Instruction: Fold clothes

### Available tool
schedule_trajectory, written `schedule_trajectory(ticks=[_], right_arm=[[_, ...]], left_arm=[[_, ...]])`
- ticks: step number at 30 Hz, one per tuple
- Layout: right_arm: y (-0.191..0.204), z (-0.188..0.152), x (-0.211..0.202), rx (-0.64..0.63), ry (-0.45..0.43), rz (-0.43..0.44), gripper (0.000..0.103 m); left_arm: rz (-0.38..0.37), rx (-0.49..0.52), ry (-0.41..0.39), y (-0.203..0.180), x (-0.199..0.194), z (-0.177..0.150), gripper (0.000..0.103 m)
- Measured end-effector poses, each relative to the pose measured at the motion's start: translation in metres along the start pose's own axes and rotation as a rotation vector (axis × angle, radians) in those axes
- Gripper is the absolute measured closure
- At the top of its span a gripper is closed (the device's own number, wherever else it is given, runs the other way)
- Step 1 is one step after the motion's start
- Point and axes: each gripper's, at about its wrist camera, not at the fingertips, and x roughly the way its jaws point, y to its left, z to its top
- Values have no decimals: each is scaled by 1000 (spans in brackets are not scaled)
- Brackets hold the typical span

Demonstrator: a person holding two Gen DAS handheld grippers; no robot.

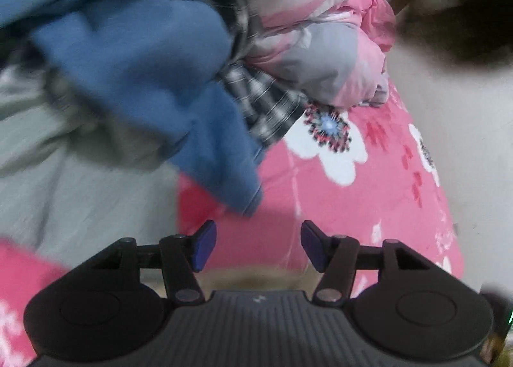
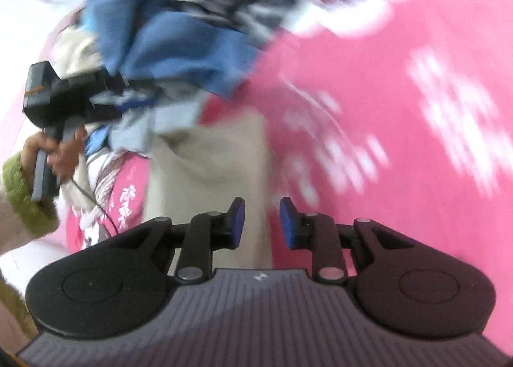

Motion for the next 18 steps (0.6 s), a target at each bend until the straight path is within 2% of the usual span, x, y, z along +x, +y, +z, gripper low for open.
schedule_trajectory(ticks=[2, 6, 9, 13, 16, 18], right_arm=[[20, 17, 21, -157, 1, 16, 81], [57, 43, 65, -482, 44, 31, 80], [73, 60, 89, -706, 108, 46, 80], [90, 73, 111, -923, 236, 146, 79], [101, 72, 126, -1049, 371, 208, 79], [103, 67, 136, -1108, 441, 214, 78]], left_arm=[[22, 2, 9, 2, -14, -24, 45], [51, 16, 93, 8, -16, -79, 46], [108, 105, 154, 1, 0, -113, 48], [196, 269, 138, -14, 11, -137, 46], [229, 318, 129, -19, 17, -144, 46], [231, 315, 122, -18, 18, -145, 46]])
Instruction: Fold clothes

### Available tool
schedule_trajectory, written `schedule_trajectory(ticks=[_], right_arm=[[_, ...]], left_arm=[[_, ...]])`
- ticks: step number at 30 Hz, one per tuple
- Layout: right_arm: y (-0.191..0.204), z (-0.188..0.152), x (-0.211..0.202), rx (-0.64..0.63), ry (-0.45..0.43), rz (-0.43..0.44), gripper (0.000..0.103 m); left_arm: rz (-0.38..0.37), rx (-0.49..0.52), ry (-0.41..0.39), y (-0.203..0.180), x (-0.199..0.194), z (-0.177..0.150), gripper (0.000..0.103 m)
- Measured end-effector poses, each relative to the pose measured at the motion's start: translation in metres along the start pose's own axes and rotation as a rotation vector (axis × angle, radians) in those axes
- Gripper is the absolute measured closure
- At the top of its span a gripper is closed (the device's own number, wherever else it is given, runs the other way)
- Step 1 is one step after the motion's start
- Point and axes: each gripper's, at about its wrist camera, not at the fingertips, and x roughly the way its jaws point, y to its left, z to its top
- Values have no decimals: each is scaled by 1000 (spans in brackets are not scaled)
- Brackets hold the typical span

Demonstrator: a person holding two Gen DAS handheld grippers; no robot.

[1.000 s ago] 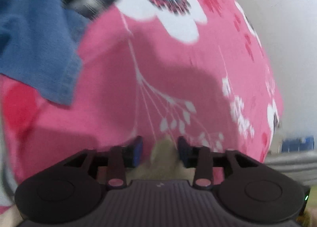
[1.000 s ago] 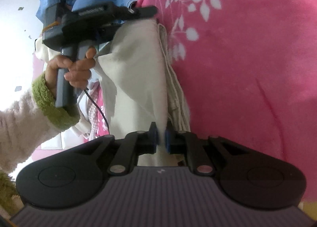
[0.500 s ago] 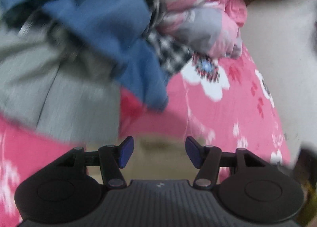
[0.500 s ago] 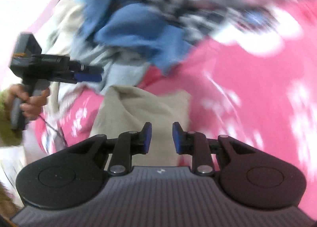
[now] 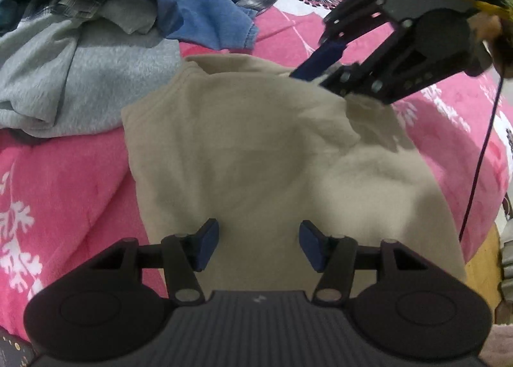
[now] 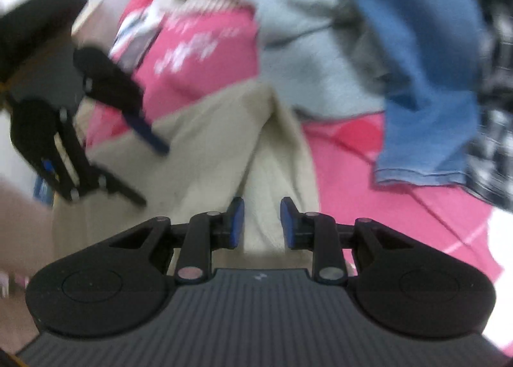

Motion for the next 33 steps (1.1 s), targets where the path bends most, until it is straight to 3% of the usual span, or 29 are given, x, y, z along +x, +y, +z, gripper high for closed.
schedule_trajectory(ticks=[2, 5, 8, 11, 17, 25, 28, 31, 33], right_arm=[[1, 2, 2, -24, 25, 4, 96], [3, 3, -4, -1, 22, -29, 100], [-13, -6, -11, 191, -34, -99, 101], [-24, -18, -9, 366, -75, -137, 102], [-26, -35, -4, 573, -136, -194, 99], [-15, -21, -43, 612, -233, -187, 91], [-30, -18, -50, 690, -285, -156, 91], [-45, -11, -38, 713, -264, -107, 89], [-50, -1, -24, 663, -233, -81, 88]], left_arm=[[-4, -12, -9, 2, -1, -2, 46], [-12, -25, -21, 5, -2, -5, 46], [-12, -6, -28, 3, -3, -9, 46], [-9, 18, -32, 0, -3, -9, 46], [-10, 22, -34, -1, -1, -7, 46], [-20, 8, -48, 0, -6, -12, 45], [-22, 5, -57, 0, -8, -14, 45], [-25, 4, -62, -1, -9, -14, 44], [-28, 9, -65, -1, -10, -15, 44]])
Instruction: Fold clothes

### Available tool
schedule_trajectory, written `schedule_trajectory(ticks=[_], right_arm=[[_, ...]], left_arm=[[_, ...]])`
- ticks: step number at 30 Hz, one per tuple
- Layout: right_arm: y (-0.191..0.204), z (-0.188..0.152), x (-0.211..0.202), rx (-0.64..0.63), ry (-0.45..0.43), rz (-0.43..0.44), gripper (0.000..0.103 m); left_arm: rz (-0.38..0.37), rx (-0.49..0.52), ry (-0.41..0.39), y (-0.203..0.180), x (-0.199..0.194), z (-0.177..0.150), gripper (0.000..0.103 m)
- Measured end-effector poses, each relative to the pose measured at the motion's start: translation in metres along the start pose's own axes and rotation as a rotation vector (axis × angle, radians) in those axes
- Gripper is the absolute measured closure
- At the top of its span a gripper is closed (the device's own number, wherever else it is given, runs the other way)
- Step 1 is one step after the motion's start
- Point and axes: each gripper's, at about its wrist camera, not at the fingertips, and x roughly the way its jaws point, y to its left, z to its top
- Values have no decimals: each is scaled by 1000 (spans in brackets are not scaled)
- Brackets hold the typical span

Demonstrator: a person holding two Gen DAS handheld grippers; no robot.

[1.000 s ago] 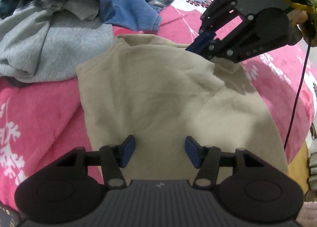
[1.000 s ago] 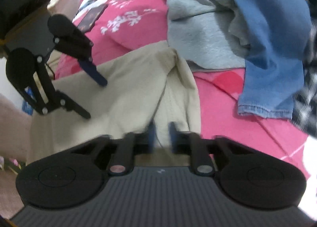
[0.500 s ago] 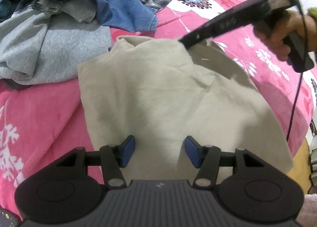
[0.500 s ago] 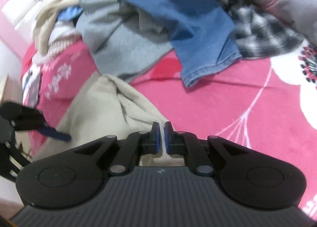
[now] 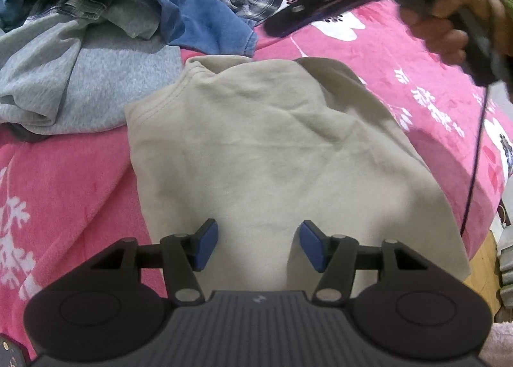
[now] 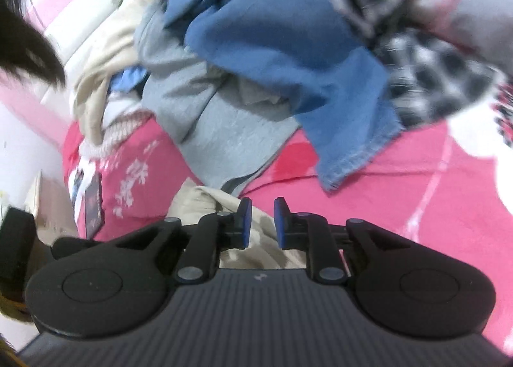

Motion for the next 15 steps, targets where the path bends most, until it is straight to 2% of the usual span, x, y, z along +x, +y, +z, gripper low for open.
schedule_trajectory(ticks=[3, 5, 8, 12, 15], right_arm=[[-2, 12, 24, -8, 42, 37, 88], [-6, 16, 45, 18, 117, 65, 88], [-10, 13, 77, 105, 345, 161, 90], [2, 17, 69, 24, 385, 227, 90], [2, 16, 72, 21, 385, 182, 88]], left_arm=[[-2, 5, -6, 1, 2, 1, 44], [-2, 4, -9, 1, 2, 1, 44], [-5, -5, -13, 1, 1, 0, 44], [-14, -15, -23, 4, -1, -1, 44], [-20, -15, -25, 4, -2, 0, 44]])
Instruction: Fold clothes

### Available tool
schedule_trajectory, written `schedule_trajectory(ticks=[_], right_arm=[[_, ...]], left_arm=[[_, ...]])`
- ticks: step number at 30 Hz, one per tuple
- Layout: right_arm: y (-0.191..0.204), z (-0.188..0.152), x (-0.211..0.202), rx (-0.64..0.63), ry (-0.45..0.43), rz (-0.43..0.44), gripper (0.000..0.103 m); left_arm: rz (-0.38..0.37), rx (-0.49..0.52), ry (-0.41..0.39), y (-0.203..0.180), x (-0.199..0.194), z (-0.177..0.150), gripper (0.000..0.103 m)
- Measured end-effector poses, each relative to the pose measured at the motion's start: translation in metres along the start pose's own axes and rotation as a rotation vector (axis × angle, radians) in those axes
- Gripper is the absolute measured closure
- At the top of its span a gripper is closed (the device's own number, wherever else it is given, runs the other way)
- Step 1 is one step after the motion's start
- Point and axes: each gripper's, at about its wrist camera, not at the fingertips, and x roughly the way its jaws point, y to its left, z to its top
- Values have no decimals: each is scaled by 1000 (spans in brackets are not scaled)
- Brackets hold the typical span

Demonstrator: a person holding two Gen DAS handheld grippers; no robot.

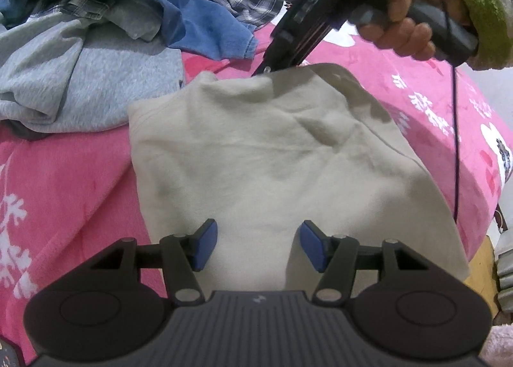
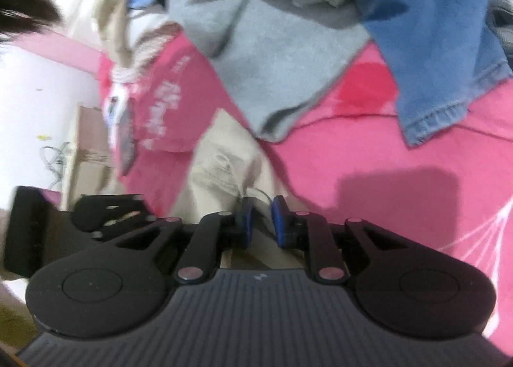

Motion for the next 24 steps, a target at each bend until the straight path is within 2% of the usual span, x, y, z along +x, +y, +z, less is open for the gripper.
schedule_trajectory(ticks=[2, 5, 7, 9, 10, 11, 14, 17, 21, 22, 23, 24], right_arm=[[1, 2, -2, -7, -31, -49, 84], [12, 1, -30, -69, -194, -44, 82], [24, -3, -41, -127, -237, -38, 75], [38, -9, -44, -215, -237, -29, 65], [47, -12, -43, -271, -224, -38, 54], [57, -13, -39, -350, -205, -51, 49], [79, -17, -21, -576, -135, -94, 37], [91, -13, 2, -769, -62, -146, 36], [85, 1, 19, -813, 16, -112, 41], [85, 2, 20, -815, 29, -108, 47], [85, 3, 21, -816, 43, -103, 60], [85, 4, 22, -818, 57, -98, 67]], left_arm=[[-8, -3, -1, 1, -2, 1, 44], [-22, -20, -21, 3, -11, 2, 45], [-32, -33, -46, 4, -21, 4, 45], [-44, -46, -81, 14, -31, 14, 45], [-49, -46, -95, 20, -33, 21, 45], [-54, -39, -108, 23, -36, 25, 43], [-69, -2, -131, 35, -35, 36, 41], [-77, 70, -129, 43, -29, 42, 41], [-97, 117, -126, 56, -25, 41, 40], [-104, 118, -125, 59, -25, 40, 40], [-110, 120, -127, 61, -26, 39, 39], [-115, 125, -129, 62, -26, 38, 39]])
